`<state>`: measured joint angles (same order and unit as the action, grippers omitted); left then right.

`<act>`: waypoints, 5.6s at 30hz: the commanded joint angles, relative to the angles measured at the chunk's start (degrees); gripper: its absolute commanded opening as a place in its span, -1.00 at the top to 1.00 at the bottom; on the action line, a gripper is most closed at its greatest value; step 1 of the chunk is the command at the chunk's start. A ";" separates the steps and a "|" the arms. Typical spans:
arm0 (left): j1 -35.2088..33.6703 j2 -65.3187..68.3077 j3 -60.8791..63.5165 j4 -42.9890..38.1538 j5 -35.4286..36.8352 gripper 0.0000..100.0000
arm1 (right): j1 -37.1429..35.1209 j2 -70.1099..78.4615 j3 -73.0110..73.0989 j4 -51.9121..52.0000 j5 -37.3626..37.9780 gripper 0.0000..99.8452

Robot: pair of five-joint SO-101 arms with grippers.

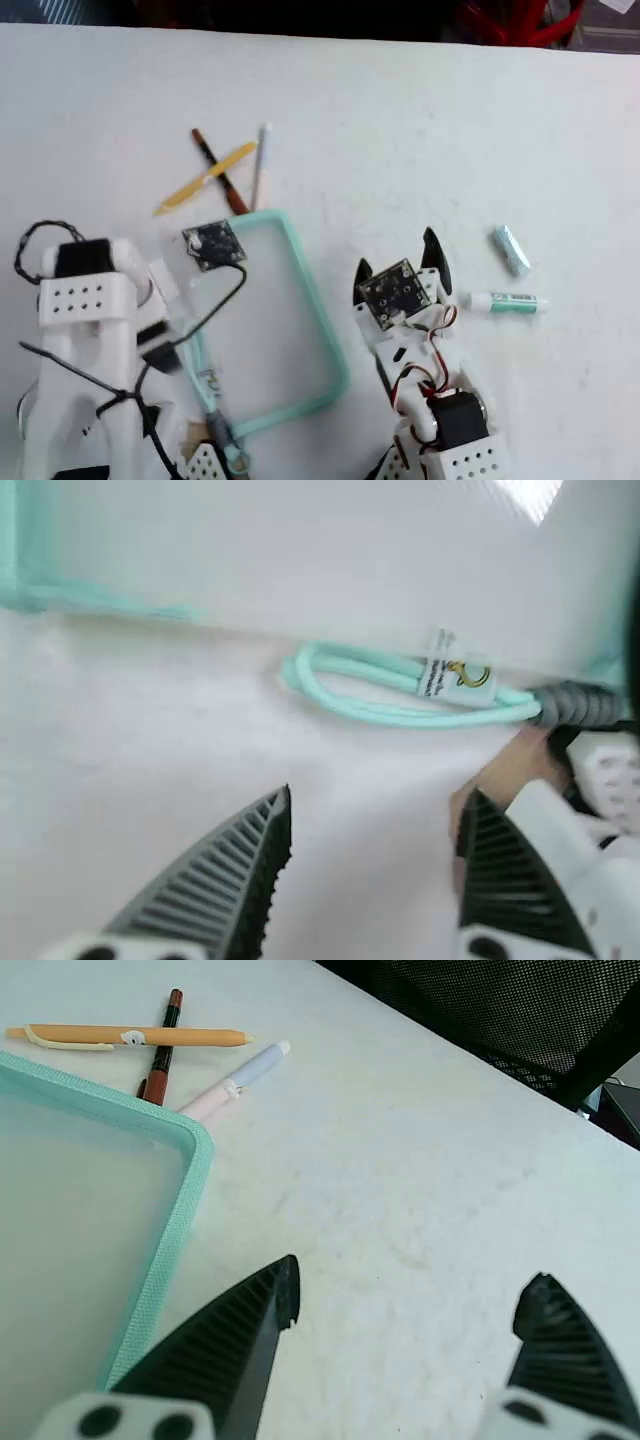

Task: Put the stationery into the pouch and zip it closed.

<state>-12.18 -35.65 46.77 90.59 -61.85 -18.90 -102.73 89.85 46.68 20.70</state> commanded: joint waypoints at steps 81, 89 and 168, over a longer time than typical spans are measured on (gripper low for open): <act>1.45 29.05 3.34 -24.09 36.04 0.53 | 0.75 -0.31 2.37 1.27 3.25 0.32; 5.32 31.52 -1.32 -21.45 36.22 0.93 | 0.57 -0.40 5.19 0.92 6.42 0.32; 52.70 33.01 -113.93 0.09 53.27 0.95 | 17.71 -0.40 4.75 -6.37 -3.69 0.33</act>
<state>36.18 -2.59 -65.76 94.46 -8.40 -1.41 -102.64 95.56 40.97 17.36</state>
